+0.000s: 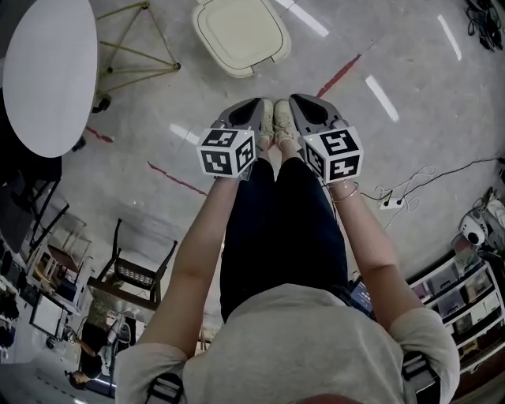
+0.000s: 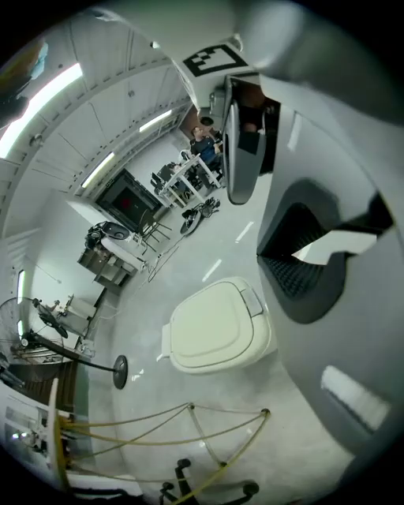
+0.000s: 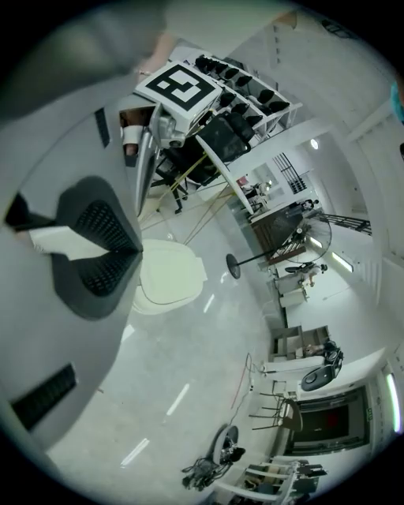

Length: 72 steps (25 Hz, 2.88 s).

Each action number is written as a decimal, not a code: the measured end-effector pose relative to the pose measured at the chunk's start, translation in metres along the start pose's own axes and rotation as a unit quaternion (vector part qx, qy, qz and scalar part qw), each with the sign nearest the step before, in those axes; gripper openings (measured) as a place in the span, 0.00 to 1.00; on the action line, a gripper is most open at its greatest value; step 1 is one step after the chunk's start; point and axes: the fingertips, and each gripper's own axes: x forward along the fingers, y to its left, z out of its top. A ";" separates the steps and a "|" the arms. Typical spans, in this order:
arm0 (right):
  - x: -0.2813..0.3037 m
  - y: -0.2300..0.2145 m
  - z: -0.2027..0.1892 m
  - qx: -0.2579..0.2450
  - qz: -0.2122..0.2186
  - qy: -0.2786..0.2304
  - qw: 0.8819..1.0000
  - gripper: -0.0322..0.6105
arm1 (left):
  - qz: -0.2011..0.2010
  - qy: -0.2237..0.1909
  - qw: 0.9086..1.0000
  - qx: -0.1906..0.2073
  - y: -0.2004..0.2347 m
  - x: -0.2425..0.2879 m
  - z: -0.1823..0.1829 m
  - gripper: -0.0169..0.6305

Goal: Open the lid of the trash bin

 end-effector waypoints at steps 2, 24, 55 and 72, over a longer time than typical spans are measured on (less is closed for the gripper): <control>0.007 -0.013 -0.005 0.013 -0.012 0.000 1.000 0.06 | -0.017 0.009 1.000 0.005 0.000 0.014 -0.001 0.04; 0.092 -0.067 -0.061 0.110 -0.040 -0.002 0.993 0.06 | 0.092 0.093 0.979 0.153 0.078 0.127 -0.017 0.04; 0.052 -0.065 -0.049 0.102 -0.044 -0.016 0.994 0.06 | 0.107 0.051 0.989 0.088 0.072 0.094 -0.005 0.04; -0.045 -0.017 0.028 0.041 -0.027 -0.045 0.998 0.06 | 0.042 -0.004 0.994 0.099 -0.021 -0.019 0.049 0.04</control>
